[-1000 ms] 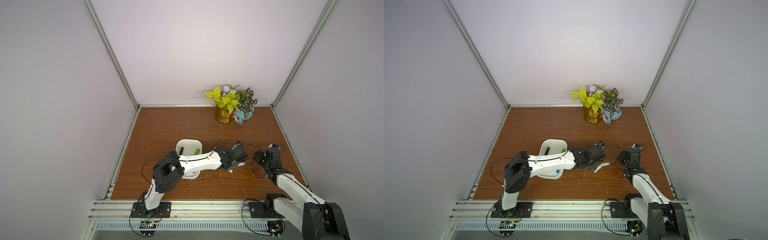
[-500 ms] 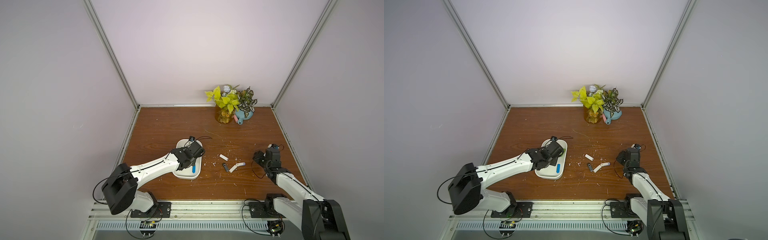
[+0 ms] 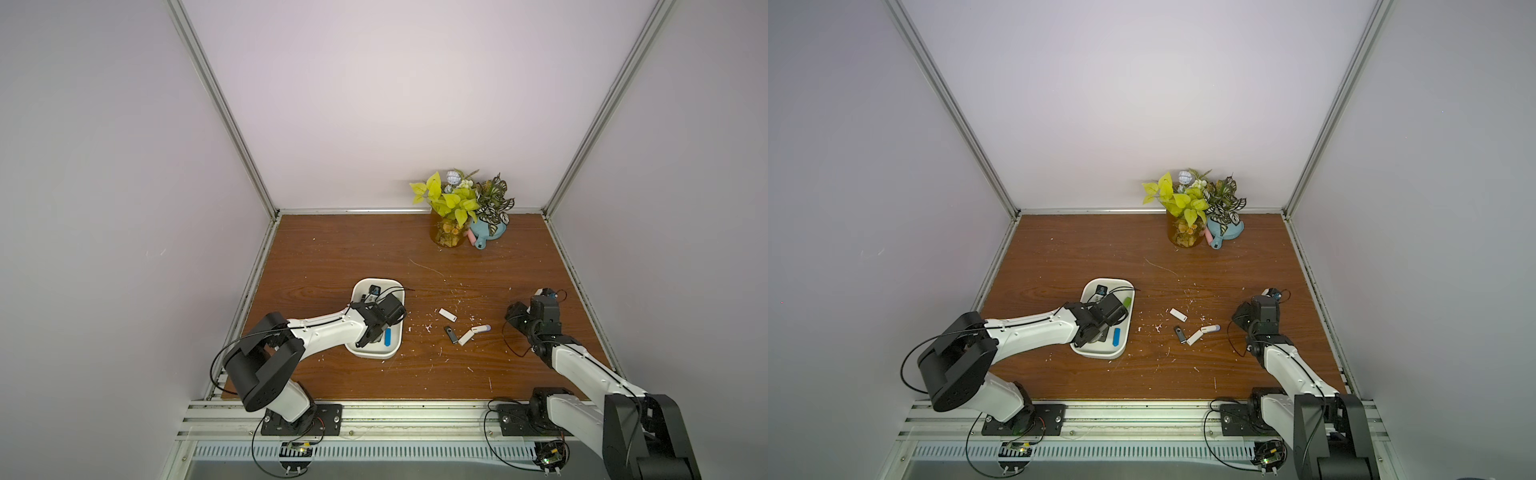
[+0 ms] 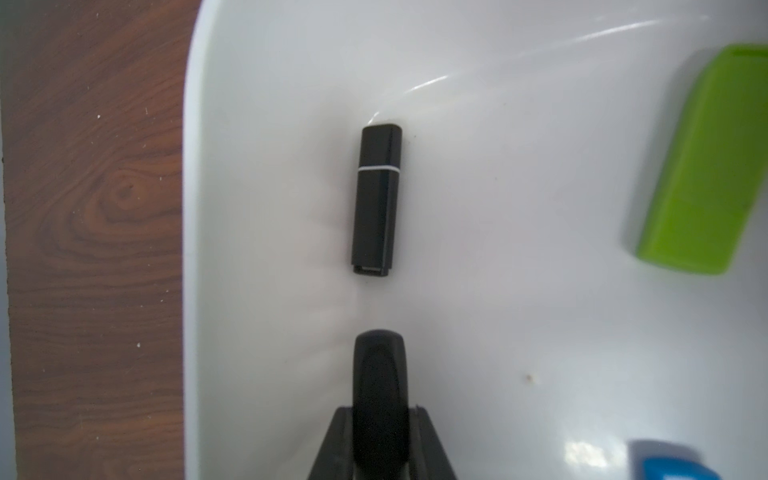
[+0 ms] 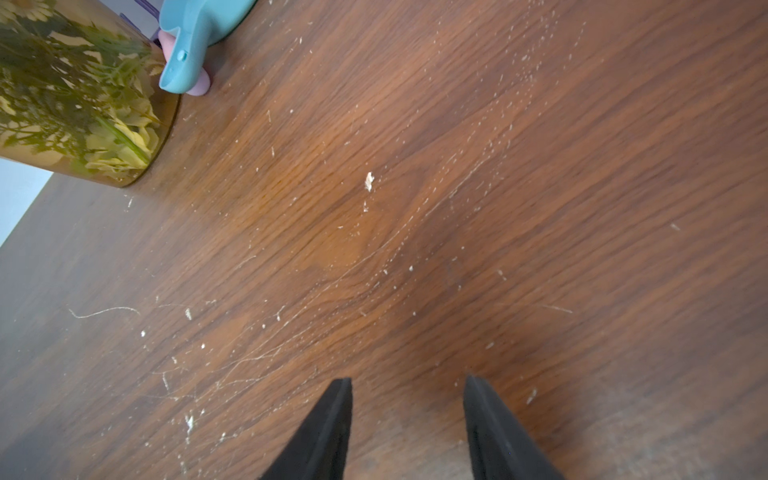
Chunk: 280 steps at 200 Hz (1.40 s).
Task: Put the usb flash drive into the storage box
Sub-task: Place the USB flash in the storage box, then pick up the USB flash from the center of the board.
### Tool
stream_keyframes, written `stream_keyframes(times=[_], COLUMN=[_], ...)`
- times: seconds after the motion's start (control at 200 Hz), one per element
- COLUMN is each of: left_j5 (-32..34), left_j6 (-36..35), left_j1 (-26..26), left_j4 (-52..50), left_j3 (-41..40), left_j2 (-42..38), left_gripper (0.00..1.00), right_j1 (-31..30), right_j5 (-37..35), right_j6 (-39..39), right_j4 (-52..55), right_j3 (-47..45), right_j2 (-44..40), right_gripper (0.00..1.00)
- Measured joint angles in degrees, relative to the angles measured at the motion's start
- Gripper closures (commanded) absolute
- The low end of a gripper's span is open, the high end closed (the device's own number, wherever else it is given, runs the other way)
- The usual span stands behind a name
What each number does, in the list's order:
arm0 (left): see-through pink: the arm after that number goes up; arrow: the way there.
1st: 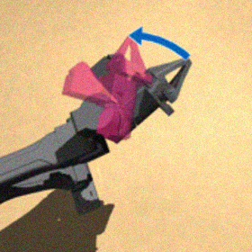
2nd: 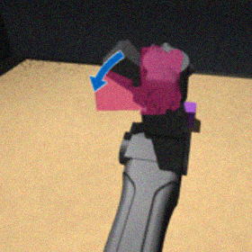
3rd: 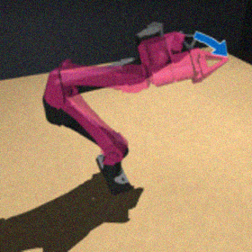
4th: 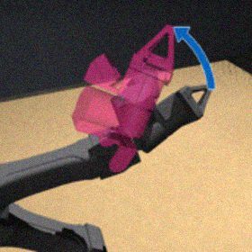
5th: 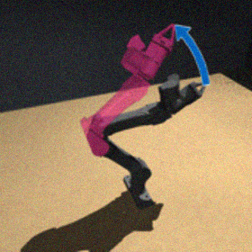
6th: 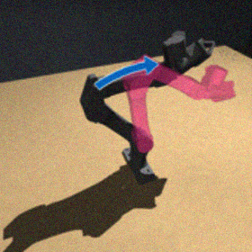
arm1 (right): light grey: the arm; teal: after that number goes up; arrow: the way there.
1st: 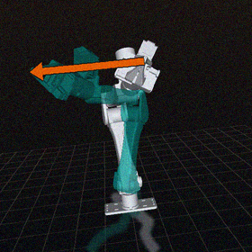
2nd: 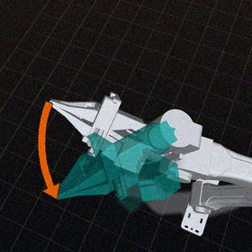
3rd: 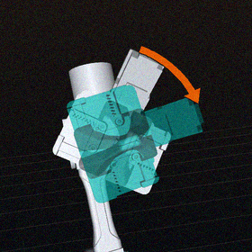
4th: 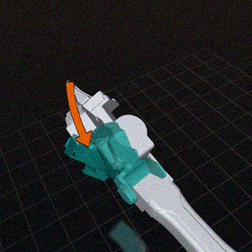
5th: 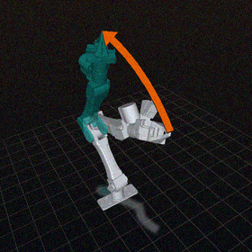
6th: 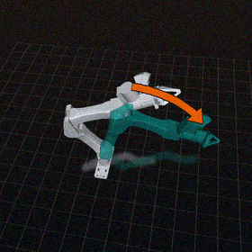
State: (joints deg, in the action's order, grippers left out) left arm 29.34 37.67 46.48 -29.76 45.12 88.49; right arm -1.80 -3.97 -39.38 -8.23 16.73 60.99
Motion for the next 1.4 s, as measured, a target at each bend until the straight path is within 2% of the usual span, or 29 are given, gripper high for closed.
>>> stream_keyframes(times=[0.27, 0.33, 0.47, 0.736, 0.926, 1.026, 1.126, 1.281, 1.401], left_j5=[1.2, 1.42, 1.79, -1.03, -4.31, -6.4, -6.8, -5.75, -5.18], left_j6=[0.59, 0.76, 1.18, 1.31, 0.22, -1.11, -2.05, -2.8, -2.93], left_j1=[-0.07, -0.07, -0.07, -0.04, 2.82, 4.83, 5.22, 5.16, 5.14], left_j4=[0.15, 0.31, 0.7, 0.13, -2.43, -2.56, -3.37, -7.41, -9.51], left_j3=[-0.09, -0.09, 0.04, 0.44, 7.56, 11.23, 10.62, 6.32, 3.06], left_j2=[2.84, 2.86, 2.67, -0.81, -8.31, -15.43, -24.81, -37.75, -43.85], left_gripper=[0.76, 0.71, 0.54, 0.49, 0.47, 0.44, 0.41, 0.37, 0.36], right_j1=[0.0, 0.0, 0.0, 0.0, 0.0, -0.04, -1.31, -10.75, -17.66], right_j5=[0.04, 0.04, 0.04, 0.04, 0.33, 2.23, 5.25, 6.45, 6.38], right_j6=[-0.02, -0.02, 0.0, 0.0, 0.22, 0.74, 1.29, 2.6, 1.09], right_j4=[-0.2, -0.2, -0.24, -0.24, -0.22, -0.24, 0.55, 7.58, 11.21], right_j3=[0.0, 0.0, 0.0, 0.0, 0.0, 0.0, 0.7, 8.13, 11.74], right_j2=[0.81, 0.98, 1.03, 1.01, 0.33, -0.66, -0.7, 1.95, 1.62], right_gripper=[0.5, 0.5, 0.5, 0.5, 0.5, 0.5, 0.5, 0.48, 0.49])
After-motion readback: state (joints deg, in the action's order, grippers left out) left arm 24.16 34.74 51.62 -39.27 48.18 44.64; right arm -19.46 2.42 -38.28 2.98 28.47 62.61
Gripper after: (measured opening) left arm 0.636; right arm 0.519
